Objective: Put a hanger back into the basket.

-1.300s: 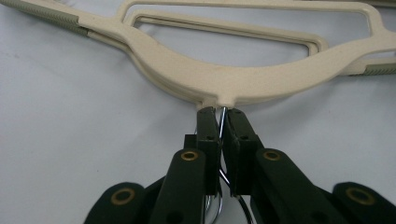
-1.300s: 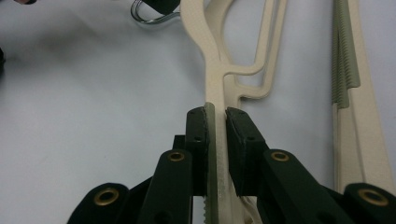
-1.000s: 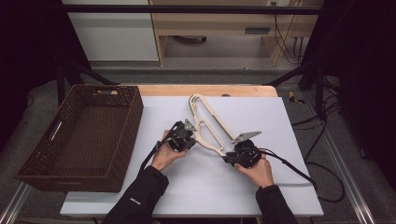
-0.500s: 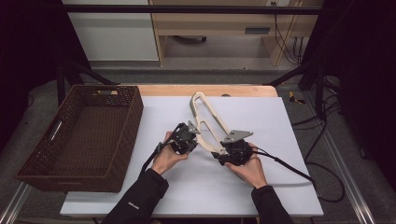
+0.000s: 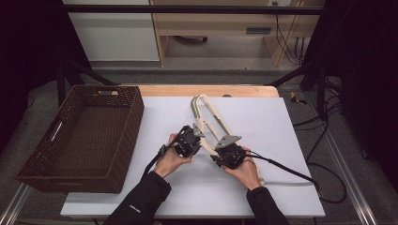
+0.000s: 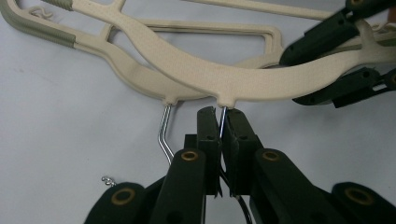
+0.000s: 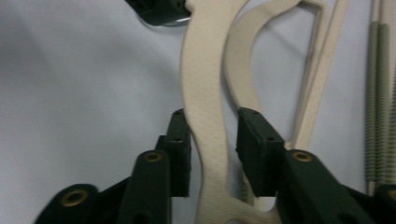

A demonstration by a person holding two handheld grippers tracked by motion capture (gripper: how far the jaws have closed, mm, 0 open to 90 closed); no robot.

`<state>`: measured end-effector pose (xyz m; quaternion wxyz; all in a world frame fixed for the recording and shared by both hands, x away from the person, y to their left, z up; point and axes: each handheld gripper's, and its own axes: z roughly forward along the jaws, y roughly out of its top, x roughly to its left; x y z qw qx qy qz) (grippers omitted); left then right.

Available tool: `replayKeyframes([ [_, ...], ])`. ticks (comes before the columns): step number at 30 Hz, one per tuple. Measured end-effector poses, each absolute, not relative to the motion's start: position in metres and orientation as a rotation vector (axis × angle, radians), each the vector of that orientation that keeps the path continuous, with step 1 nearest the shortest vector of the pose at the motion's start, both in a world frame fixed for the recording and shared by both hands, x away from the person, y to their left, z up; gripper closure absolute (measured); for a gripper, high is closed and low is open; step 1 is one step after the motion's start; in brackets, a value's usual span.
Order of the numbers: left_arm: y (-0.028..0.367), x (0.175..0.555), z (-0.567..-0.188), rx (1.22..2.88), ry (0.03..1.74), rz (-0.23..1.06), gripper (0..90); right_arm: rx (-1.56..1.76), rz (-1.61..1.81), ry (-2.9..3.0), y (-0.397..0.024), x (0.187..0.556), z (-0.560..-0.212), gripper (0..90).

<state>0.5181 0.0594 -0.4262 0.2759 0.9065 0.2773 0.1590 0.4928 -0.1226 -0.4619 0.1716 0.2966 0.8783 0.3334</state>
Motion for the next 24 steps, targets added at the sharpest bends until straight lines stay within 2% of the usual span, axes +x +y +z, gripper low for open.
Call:
replayKeyframes([
  [1, 0.06, 0.517, -0.424, 2.433, 0.748, 0.428, 85.8, 0.826, 0.959, 2.492, -0.122, 0.491, -0.461, 75.9],
  [8, 0.061, 0.512, -0.419, 2.404, 0.721, 0.424, 82.8, 0.78, 0.986, 2.505, -0.127, 0.487, -0.452, 77.1],
  [12, 0.074, 0.504, -0.397, 2.297, 0.706, 0.43, 68.3, 0.785, 0.98, 2.497, -0.13, 0.485, -0.448, 78.9],
  [15, 0.087, 0.497, -0.38, 2.159, 0.704, 0.467, 47.1, 0.784, 0.964, 2.469, -0.132, 0.483, -0.445, 79.6],
  [18, 0.104, 0.491, -0.361, 2.065, 0.696, 0.436, 41.4, 0.785, 0.969, 2.447, -0.136, 0.482, -0.439, 80.3],
  [24, 0.134, 0.477, -0.337, 1.997, 0.681, 0.463, 27.5, 0.779, 0.968, 2.374, -0.144, 0.479, -0.428, 82.2],
])
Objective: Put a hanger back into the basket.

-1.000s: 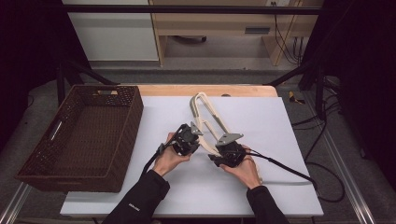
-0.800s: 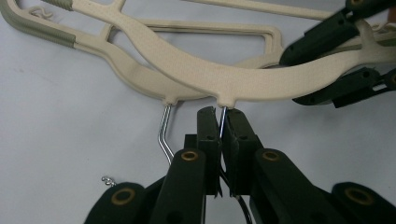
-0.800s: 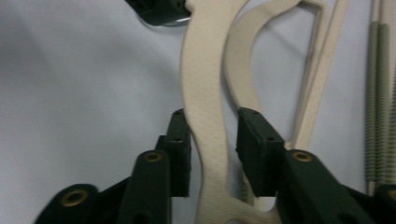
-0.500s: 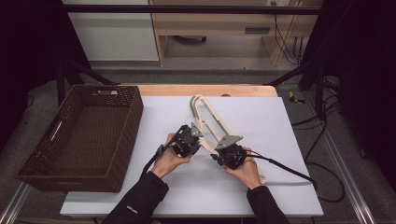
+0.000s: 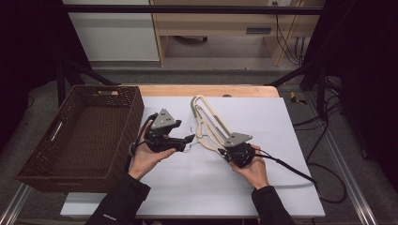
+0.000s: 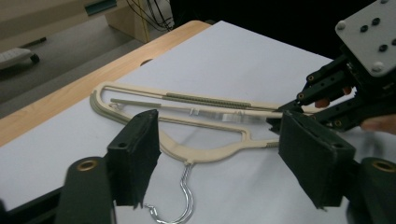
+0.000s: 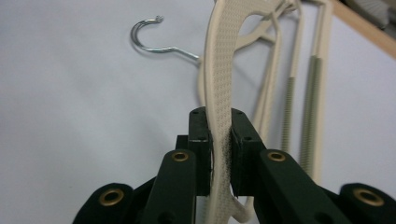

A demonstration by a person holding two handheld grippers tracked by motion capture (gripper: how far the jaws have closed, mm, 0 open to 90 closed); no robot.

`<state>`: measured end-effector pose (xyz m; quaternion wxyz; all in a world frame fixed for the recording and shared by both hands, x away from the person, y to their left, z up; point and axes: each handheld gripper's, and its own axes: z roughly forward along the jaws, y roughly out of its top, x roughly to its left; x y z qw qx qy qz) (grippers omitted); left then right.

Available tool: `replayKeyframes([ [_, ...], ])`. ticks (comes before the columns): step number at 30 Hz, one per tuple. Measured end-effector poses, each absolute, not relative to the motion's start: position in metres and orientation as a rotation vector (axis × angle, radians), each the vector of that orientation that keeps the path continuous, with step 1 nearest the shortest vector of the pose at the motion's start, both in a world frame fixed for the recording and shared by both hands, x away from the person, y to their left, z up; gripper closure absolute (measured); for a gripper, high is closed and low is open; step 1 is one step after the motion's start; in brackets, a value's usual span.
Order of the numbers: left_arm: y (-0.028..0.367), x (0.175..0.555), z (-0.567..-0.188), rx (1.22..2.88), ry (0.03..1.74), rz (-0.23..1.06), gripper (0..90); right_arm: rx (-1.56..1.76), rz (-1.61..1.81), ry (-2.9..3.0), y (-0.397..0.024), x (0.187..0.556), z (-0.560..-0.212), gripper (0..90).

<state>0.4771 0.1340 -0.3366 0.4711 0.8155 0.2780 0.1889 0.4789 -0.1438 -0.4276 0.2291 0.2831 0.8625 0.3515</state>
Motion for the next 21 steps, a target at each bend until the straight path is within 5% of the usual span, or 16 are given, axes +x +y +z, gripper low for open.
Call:
replayKeyframes([
  [21, 0.167, 0.45, -0.352, 2.021, 0.634, 0.494, 22.1, 0.791, 1.095, 2.315, -0.173, 0.468, -0.39, 85.9],
])
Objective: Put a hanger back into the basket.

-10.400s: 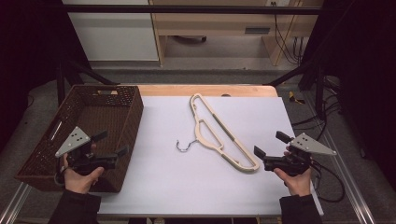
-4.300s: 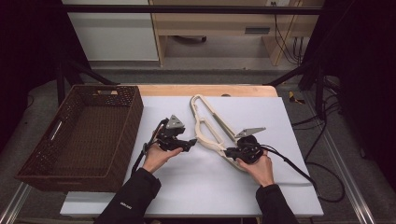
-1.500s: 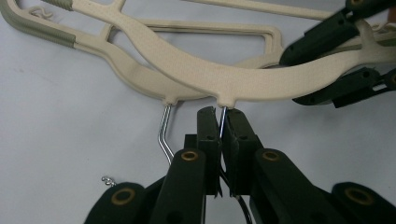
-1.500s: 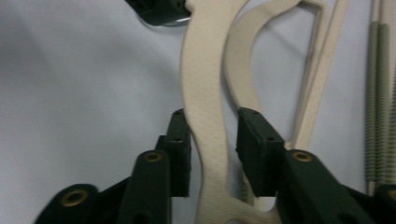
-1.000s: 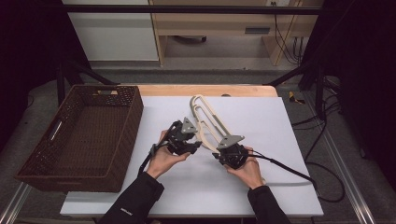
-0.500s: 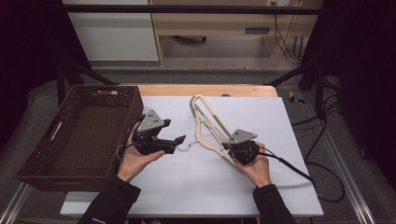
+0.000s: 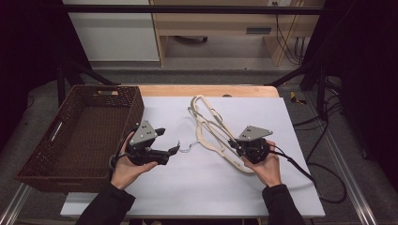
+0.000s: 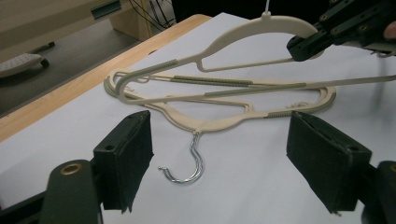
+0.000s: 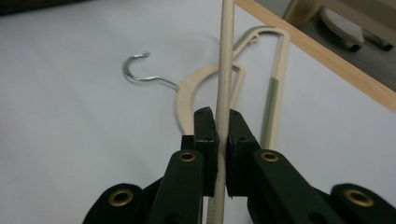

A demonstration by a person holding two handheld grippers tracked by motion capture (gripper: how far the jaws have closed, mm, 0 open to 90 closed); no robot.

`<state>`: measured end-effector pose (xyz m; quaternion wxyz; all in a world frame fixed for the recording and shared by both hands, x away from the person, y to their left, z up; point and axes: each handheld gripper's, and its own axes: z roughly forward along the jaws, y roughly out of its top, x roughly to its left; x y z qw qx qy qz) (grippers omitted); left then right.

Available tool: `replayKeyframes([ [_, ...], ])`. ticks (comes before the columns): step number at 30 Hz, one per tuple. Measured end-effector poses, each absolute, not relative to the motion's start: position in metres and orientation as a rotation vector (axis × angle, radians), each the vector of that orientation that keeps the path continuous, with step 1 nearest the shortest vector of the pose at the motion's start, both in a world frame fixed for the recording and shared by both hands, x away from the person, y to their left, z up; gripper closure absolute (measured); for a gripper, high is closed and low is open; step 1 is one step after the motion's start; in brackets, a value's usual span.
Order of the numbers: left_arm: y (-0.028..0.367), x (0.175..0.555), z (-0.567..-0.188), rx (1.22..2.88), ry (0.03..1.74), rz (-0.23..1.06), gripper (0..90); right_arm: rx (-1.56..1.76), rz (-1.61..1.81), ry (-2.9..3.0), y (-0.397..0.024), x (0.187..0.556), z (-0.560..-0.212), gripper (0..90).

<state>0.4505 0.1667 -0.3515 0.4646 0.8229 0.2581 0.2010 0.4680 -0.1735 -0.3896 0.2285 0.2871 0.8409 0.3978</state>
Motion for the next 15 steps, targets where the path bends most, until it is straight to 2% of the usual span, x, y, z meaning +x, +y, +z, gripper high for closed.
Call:
replayKeyframes([
  [9, 0.149, 0.456, -0.354, 2.063, 0.551, 0.472, 20.3, 0.695, 1.281, 2.456, -0.164, 0.451, -0.389, 85.8],
  [15, 0.136, 0.466, -0.362, 2.11, 0.521, 0.428, 23.4, 0.632, 1.356, 2.538, -0.152, 0.442, -0.392, 85.7],
])
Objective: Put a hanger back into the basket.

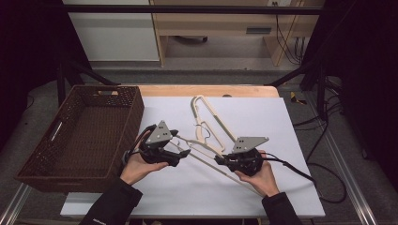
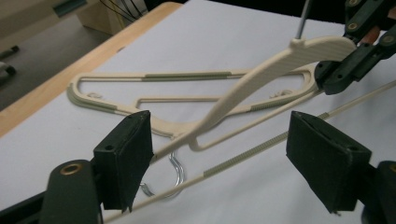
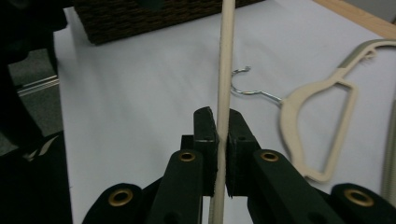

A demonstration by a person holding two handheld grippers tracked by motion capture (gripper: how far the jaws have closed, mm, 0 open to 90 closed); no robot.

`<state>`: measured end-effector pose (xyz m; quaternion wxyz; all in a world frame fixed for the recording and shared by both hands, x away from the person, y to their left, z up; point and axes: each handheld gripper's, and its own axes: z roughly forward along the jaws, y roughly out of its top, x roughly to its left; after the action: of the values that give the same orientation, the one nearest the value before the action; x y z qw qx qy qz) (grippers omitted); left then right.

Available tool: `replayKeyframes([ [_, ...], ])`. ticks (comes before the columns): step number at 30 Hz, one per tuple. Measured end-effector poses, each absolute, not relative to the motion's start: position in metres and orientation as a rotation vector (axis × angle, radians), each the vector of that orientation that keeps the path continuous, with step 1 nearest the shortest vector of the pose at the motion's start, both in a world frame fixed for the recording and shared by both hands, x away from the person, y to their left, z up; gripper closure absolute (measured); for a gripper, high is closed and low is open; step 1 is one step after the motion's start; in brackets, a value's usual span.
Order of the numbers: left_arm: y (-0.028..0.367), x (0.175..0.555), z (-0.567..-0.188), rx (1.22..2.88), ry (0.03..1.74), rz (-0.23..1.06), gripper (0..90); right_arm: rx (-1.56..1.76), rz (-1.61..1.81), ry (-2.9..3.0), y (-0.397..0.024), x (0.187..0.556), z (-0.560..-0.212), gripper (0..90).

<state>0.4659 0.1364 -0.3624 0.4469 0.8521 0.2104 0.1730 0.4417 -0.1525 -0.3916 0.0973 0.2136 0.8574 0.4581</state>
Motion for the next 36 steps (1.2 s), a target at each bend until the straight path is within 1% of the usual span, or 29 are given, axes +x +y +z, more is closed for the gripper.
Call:
replayKeyframes([
  [2, 0.129, 0.469, -0.369, 2.172, 0.473, 0.412, 25.7, 0.619, 1.371, 2.556, -0.151, 0.44, -0.393, 85.8],
  [4, 0.126, 0.47, -0.371, 2.188, 0.458, 0.406, 27.4, 0.612, 1.371, 2.572, -0.15, 0.439, -0.394, 85.8],
  [7, 0.117, 0.473, -0.376, 2.22, 0.415, 0.385, 32.7, 0.598, 1.373, 2.586, -0.149, 0.438, -0.396, 85.7],
  [10, 0.113, 0.474, -0.379, 2.229, 0.395, 0.373, 40.6, 0.592, 1.383, 2.603, -0.148, 0.438, -0.396, 85.7],
  [12, 0.112, 0.474, -0.379, 2.232, 0.392, 0.382, 48.4, 0.588, 1.39, 2.612, -0.148, 0.438, -0.396, 85.7],
  [15, 0.114, 0.475, -0.378, 2.234, 0.382, 0.357, 60.8, 0.577, 1.399, 2.615, -0.148, 0.438, -0.396, 85.5],
  [16, 0.114, 0.475, -0.378, 2.234, 0.382, 0.357, 62.8, 0.576, 1.405, 2.614, -0.148, 0.438, -0.396, 85.4],
  [18, 0.115, 0.472, -0.378, 2.246, 0.366, 0.375, 63.7, 0.575, 1.404, 2.616, -0.148, 0.438, -0.396, 85.4],
  [20, 0.116, 0.47, -0.376, 2.26, 0.358, 0.389, 67.0, 0.578, 1.405, 2.625, -0.149, 0.439, -0.396, 85.0],
  [22, 0.116, 0.469, -0.375, 2.258, 0.359, 0.395, 67.6, 0.576, 1.404, 2.623, -0.149, 0.439, -0.396, 84.6],
  [24, 0.117, 0.465, -0.374, 2.272, 0.356, 0.399, 70.4, 0.564, 1.415, 2.614, -0.15, 0.44, -0.394, 78.8],
  [26, 0.117, 0.464, -0.374, 2.275, 0.353, 0.396, 71.7, 0.566, 1.403, 2.606, -0.15, 0.44, -0.394, 77.0],
  [27, 0.117, 0.462, -0.373, 2.288, 0.341, 0.399, 73.2, 0.558, 1.396, 2.602, -0.152, 0.44, -0.393, 74.5],
  [29, 0.117, 0.461, -0.373, 2.294, 0.339, 0.398, 74.0, 0.561, 1.387, 2.6, -0.153, 0.44, -0.392, 71.3],
  [31, 0.117, 0.459, -0.373, 2.306, 0.326, 0.397, 74.8, 0.566, 1.379, 2.605, -0.153, 0.44, -0.391, 70.6],
  [34, 0.117, 0.454, -0.372, 2.321, 0.307, 0.389, 75.9, 0.583, 1.378, 2.629, -0.154, 0.441, -0.39, 62.7],
  [36, 0.119, 0.451, -0.37, 2.327, 0.294, 0.376, 76.3, 0.591, 1.375, 2.638, -0.155, 0.441, -0.39, 59.3],
])
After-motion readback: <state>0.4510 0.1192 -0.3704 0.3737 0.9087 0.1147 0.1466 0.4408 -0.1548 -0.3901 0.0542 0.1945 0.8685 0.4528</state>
